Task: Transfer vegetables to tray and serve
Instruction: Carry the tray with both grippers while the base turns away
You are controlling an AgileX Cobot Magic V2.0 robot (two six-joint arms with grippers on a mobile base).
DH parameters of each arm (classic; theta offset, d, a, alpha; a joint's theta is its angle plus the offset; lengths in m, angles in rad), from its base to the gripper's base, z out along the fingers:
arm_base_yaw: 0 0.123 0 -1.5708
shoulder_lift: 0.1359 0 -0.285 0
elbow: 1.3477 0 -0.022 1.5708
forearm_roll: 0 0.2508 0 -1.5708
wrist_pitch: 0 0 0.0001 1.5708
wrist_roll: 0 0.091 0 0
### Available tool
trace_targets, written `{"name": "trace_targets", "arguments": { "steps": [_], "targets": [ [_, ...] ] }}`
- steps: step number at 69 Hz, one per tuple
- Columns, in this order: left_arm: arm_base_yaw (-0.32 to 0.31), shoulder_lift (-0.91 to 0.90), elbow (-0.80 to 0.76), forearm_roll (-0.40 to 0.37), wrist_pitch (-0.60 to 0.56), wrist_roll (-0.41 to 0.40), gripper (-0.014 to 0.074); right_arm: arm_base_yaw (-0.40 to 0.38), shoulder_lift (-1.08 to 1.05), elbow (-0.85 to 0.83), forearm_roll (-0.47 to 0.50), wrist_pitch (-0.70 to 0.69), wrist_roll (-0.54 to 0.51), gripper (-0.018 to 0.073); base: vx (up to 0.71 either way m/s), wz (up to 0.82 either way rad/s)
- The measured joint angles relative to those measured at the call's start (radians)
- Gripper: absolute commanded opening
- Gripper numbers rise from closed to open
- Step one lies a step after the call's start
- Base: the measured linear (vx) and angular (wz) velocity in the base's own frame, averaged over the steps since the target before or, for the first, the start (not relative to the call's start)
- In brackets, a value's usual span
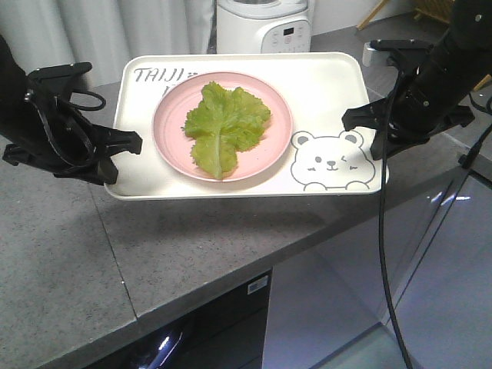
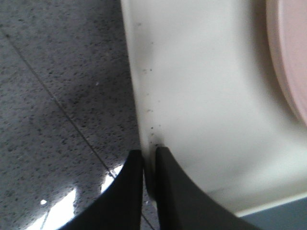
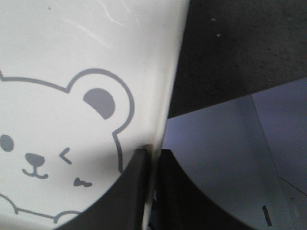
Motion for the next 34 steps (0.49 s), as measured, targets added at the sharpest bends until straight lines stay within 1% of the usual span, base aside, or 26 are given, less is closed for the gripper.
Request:
{"name": "trace_targets", "arguments": {
  "steps": [34],
  "targets": [
    [0.0, 0.0, 0.0, 0.0, 0.0, 0.0, -0.0008, 0.0, 0.0, 0.0, 0.0, 0.0, 0.0, -0.0004, -0.02, -0.29]
  ]
}}
